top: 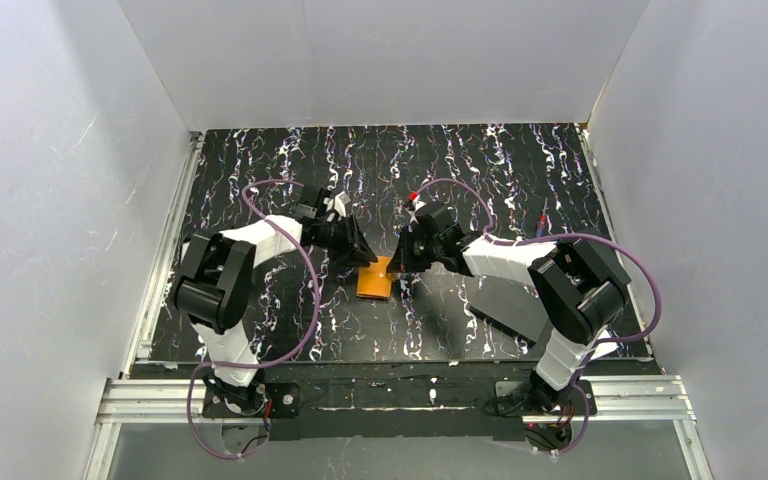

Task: Put the credit cards into the card holder
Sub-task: Close the card holder at the center of the board.

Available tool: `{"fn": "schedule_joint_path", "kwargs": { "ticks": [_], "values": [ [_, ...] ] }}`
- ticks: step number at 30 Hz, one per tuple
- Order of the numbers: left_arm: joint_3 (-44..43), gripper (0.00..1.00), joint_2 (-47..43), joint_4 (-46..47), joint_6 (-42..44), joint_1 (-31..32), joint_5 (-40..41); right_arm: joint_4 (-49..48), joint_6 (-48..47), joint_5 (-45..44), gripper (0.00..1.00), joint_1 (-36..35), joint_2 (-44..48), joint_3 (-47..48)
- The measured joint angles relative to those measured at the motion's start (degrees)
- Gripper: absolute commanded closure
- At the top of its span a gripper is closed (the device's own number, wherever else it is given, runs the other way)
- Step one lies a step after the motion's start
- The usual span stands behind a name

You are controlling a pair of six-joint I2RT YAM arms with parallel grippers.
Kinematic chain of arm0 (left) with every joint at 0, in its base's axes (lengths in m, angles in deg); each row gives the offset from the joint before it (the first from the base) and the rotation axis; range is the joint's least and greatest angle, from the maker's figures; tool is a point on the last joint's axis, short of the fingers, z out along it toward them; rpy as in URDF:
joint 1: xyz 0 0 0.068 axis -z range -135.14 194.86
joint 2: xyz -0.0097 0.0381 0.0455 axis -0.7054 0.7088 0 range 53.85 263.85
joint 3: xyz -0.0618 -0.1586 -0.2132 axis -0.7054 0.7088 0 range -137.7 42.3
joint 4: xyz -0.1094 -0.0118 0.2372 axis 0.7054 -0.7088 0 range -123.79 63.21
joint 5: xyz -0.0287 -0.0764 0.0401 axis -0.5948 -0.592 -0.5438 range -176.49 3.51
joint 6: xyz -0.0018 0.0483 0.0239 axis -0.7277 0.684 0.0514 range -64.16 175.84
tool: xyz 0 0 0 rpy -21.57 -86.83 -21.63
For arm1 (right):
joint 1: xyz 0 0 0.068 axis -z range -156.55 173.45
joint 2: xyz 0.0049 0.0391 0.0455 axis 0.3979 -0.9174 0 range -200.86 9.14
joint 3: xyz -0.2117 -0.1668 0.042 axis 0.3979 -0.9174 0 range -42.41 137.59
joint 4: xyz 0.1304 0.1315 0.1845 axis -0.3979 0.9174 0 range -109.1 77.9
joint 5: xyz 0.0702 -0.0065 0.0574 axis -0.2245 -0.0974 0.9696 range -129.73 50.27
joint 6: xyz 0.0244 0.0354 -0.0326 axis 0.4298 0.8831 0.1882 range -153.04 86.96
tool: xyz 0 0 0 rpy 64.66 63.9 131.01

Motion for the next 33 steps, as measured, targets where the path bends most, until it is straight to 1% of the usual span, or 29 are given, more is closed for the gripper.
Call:
{"fn": "schedule_joint_path", "kwargs": {
  "ticks": [2, 5, 8, 14, 33],
  "values": [
    [0.3, 0.68, -1.7, -1.1, 0.8, -0.6, 0.0, 0.0, -0.1, 0.0, 0.99, 0.1, 0.0, 0.0],
    [2.3, 0.79, -2.8, -0.6, 1.1, -1.2, -0.1, 0.0, -0.1, 0.3, 0.99, 0.1, 0.0, 0.0],
    [5.4, 0.83, -2.5, 0.6, 0.7, -1.2, -0.7, 0.0, 0.1, 1.2, 0.99, 0.2, 0.0, 0.0],
    [7.3, 0.84, -0.6, 3.4, -0.7, -1.5, -3.2, -0.5, 1.5, 2.5, 0.99, 0.3, 0.0, 0.0],
    [9.4, 0.85, -0.6, 7.7, -2.8, -1.7, -4.6, -1.4, 2.4, 2.5, 0.99, 0.3, -1.8, 0.2]
  ]
}}
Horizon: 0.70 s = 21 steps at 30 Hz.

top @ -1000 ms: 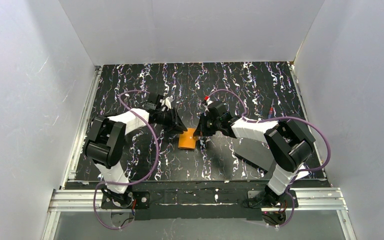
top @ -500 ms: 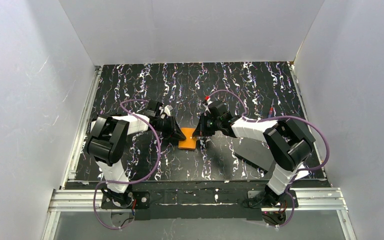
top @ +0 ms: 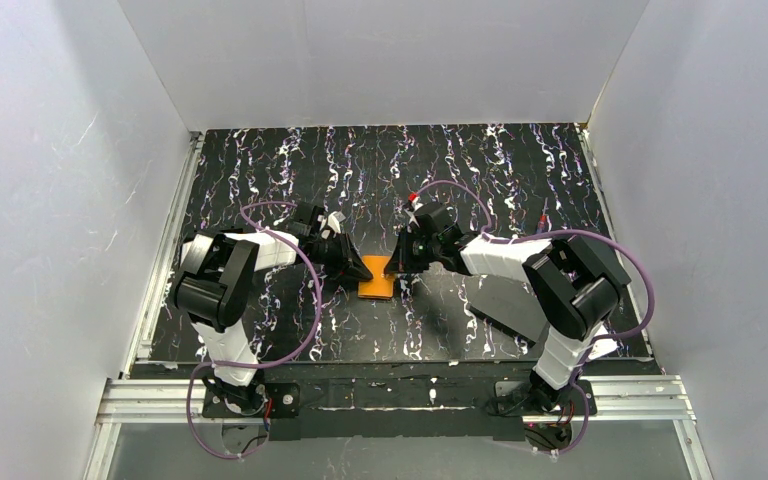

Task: Put the credit cards into the card holder
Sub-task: Close the card holder at the center of the board.

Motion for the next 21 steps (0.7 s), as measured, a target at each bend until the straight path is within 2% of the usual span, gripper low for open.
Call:
{"fn": "schedule_joint_path", "kwargs": {
  "ticks": [9, 21],
  "values": [
    [0.1, 0.85, 0.0, 0.2, -0.2, 0.0, 0.0, 3.5, -4.0, -4.7, 0.99, -2.3, 0.0, 2.2],
    [0.1, 0.85, 0.0, 0.2, -0.4, 0.0, 0.0, 12.1, -13.2, -20.8, 0.99, -10.2, -0.3, 7.9]
  ]
}}
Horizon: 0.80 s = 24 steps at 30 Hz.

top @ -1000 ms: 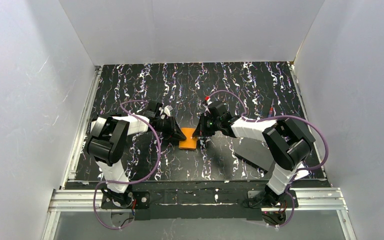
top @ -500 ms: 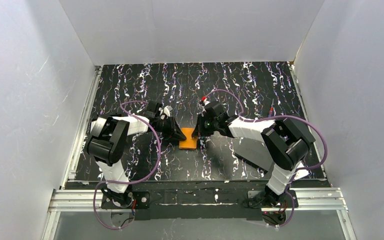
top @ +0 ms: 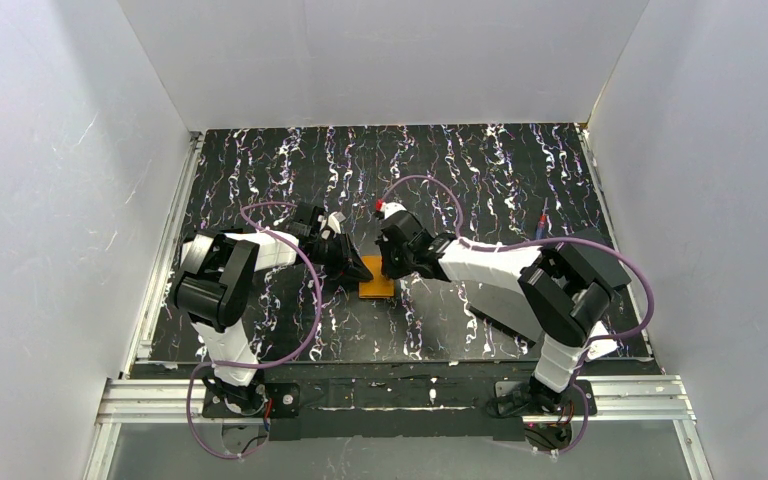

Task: Put the credit cards into the card holder
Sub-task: Close the card holder at the center of the board.

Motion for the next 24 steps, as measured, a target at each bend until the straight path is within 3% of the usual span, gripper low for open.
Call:
{"fn": "schedule_joint_path", "kwargs": {
  "ticks": [12, 24],
  "values": [
    [0.2, 0.85, 0.0, 0.1, 0.0, 0.0, -0.1, 2.5, -4.4, -8.2, 0.99, -4.0, -1.8, 2.5],
    [1.0, 0.86, 0.0, -0.2, 0.0, 0.2, -1.5, -3.8, -1.5, -5.7, 0.99, -3.4, -5.7, 5.0]
  ]
}}
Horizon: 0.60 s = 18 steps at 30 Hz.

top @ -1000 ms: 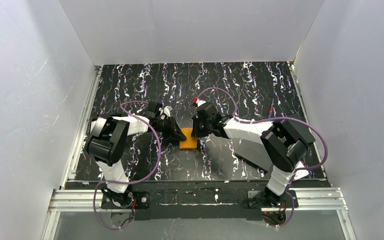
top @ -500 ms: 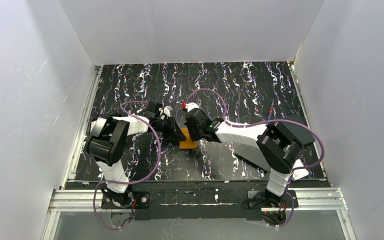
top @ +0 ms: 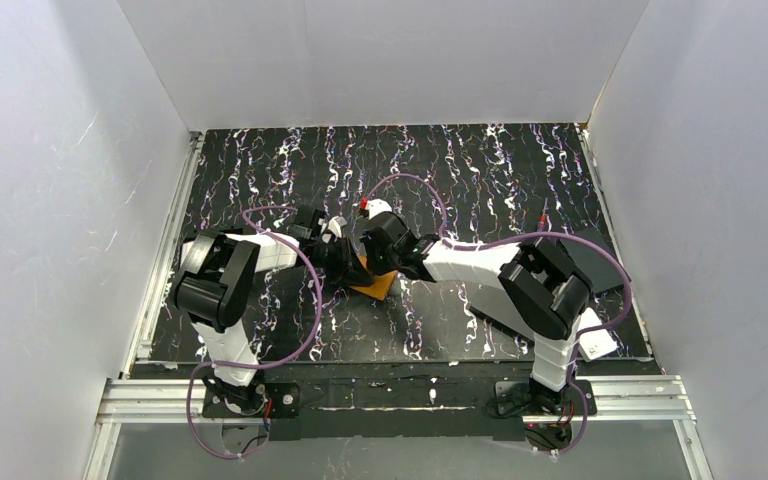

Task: Put the credit cards into the card holder
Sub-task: Close the card holder at the center of the board.

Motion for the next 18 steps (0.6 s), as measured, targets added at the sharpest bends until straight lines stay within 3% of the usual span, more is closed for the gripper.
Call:
{"fn": "schedule_joint_path", "kwargs": {
  "ticks": [11, 18],
  "values": [
    [1.1, 0.83, -3.0, -3.2, 1.4, -1.3, 0.7, -8.0, 1.7, 10.6, 0.99, 2.9, 0.1, -4.0],
    [2.4, 0.88, -7.8, -6.0, 3.5, -4.9, 3.8, -8.1, -2.2, 18.9, 0.99, 5.0, 0.0, -4.2]
  ]
}}
